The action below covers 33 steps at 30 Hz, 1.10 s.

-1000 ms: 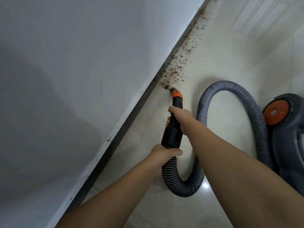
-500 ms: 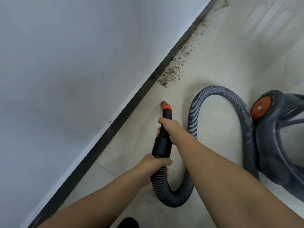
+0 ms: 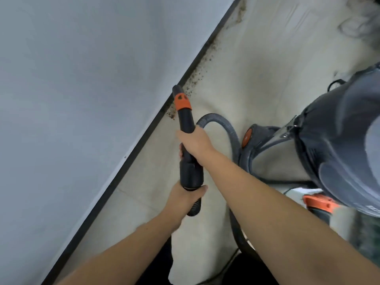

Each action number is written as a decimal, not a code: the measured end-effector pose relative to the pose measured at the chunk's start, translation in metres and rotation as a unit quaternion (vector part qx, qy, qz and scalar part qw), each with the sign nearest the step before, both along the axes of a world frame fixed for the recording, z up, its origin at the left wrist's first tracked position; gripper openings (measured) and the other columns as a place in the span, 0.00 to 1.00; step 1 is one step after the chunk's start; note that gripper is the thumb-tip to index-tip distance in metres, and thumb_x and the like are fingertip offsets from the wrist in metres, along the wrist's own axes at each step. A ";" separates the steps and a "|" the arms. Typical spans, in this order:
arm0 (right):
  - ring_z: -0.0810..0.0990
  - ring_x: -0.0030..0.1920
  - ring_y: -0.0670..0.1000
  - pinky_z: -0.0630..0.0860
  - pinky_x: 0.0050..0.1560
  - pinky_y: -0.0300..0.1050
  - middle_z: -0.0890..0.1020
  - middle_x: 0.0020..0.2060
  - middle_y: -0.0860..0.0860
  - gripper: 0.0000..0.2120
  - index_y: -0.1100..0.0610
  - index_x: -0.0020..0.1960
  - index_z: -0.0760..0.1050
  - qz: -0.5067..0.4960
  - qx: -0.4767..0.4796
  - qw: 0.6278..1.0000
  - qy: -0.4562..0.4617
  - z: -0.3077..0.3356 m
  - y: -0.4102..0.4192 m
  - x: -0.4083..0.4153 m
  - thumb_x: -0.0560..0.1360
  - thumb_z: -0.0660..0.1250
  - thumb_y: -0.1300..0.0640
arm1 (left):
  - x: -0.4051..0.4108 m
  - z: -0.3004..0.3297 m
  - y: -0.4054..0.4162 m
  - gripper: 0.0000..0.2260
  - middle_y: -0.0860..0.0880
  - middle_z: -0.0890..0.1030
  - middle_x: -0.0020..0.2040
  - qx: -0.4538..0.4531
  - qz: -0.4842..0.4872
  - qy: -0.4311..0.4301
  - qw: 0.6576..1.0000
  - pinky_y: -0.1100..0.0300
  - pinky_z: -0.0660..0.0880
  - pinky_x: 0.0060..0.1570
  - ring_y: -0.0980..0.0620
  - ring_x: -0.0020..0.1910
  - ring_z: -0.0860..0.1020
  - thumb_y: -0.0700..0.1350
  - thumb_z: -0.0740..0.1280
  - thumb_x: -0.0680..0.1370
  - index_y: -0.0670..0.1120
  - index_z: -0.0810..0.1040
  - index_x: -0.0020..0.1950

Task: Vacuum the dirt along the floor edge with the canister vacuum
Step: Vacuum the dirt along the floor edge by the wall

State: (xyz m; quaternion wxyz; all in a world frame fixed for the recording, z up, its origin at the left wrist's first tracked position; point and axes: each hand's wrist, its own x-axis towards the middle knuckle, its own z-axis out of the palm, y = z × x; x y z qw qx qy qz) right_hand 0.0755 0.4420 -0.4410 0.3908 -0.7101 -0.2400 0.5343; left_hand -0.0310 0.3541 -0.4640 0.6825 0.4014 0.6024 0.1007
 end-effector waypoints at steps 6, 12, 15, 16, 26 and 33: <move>0.74 0.25 0.57 0.78 0.37 0.54 0.77 0.26 0.59 0.08 0.57 0.38 0.68 0.004 0.062 0.997 -0.052 0.189 -0.009 0.042 0.74 0.65 0.62 | 0.043 0.170 0.008 0.14 0.53 0.80 0.43 0.080 -0.043 -0.054 0.994 0.66 0.72 0.39 0.56 0.41 0.78 0.43 0.73 0.73 0.48 0.75 0.57; 0.73 0.21 0.53 0.75 0.28 0.44 0.74 0.26 0.57 0.06 0.59 0.43 0.68 -0.060 0.119 0.991 -0.032 0.349 -0.001 0.095 0.75 0.65 0.63 | 0.083 0.311 0.036 0.07 0.54 0.79 0.34 0.194 -0.139 -0.052 0.970 0.64 0.73 0.39 0.57 0.35 0.77 0.47 0.72 0.72 0.49 0.74 0.40; 0.72 0.22 0.54 0.76 0.29 0.46 0.74 0.25 0.56 0.06 0.60 0.46 0.67 -0.108 0.137 0.985 -0.005 0.392 -0.007 0.119 0.75 0.65 0.64 | 0.098 0.355 0.041 0.09 0.56 0.77 0.29 0.222 -0.168 -0.060 0.959 0.71 0.70 0.31 0.63 0.27 0.74 0.45 0.72 0.73 0.49 0.73 0.36; 0.72 0.22 0.54 0.76 0.30 0.47 0.74 0.25 0.56 0.06 0.59 0.46 0.67 -0.115 0.138 0.984 -0.008 0.401 -0.011 0.125 0.75 0.64 0.64 | 0.103 0.364 0.041 0.09 0.56 0.77 0.30 0.229 -0.176 -0.061 0.955 0.72 0.70 0.30 0.63 0.27 0.74 0.46 0.72 0.73 0.49 0.73 0.38; 0.73 0.25 0.56 0.77 0.37 0.53 0.75 0.25 0.56 0.06 0.57 0.45 0.66 -0.068 0.139 0.987 -0.047 0.430 -0.009 0.143 0.75 0.64 0.62 | 0.128 0.394 0.036 0.11 0.54 0.78 0.31 0.200 -0.160 -0.061 0.965 0.70 0.72 0.32 0.61 0.29 0.76 0.47 0.72 0.73 0.50 0.73 0.34; 0.73 0.24 0.54 0.76 0.32 0.47 0.75 0.26 0.56 0.05 0.57 0.46 0.66 -0.081 0.094 0.992 -0.034 0.413 0.073 0.145 0.76 0.63 0.61 | 0.129 0.386 0.122 0.14 0.52 0.76 0.28 0.150 -0.173 -0.052 0.972 0.75 0.68 0.26 0.65 0.22 0.73 0.44 0.72 0.74 0.47 0.73 0.30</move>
